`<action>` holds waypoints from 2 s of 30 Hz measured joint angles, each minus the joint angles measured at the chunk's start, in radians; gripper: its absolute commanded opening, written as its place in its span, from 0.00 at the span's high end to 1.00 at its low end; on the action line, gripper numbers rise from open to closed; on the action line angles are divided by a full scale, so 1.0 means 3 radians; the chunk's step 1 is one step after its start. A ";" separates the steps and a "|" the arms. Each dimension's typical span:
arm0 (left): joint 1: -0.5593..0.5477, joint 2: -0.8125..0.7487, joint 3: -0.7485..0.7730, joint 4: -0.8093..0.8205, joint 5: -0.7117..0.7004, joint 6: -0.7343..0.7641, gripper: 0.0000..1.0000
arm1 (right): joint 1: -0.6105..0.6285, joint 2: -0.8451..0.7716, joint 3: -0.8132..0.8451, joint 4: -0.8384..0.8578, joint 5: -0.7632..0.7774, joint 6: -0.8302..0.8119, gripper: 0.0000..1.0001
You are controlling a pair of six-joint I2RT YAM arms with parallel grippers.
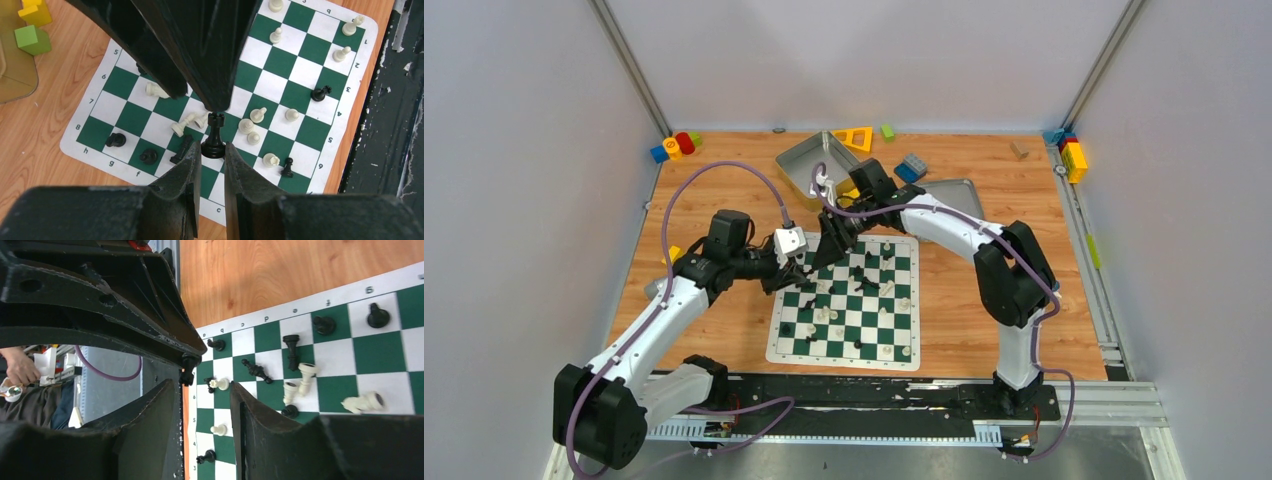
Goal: Set up the chess pieces on the board
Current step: Place the chess piece on the chessboard.
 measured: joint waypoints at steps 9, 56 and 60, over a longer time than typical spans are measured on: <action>0.0000 -0.0004 0.0000 0.0033 -0.0001 -0.0053 0.78 | 0.0135 0.0114 0.0032 0.0008 -0.0114 0.0093 0.62; 0.0272 -0.1012 -0.0085 -0.0669 -0.1717 -0.0043 0.09 | 0.0254 0.1788 0.2710 -0.1352 0.2308 -0.1083 0.94; 0.0275 -0.1036 -0.0085 -0.0717 -0.1804 -0.0018 0.09 | 0.0369 0.1851 0.2764 -0.1377 0.2462 -0.1228 0.94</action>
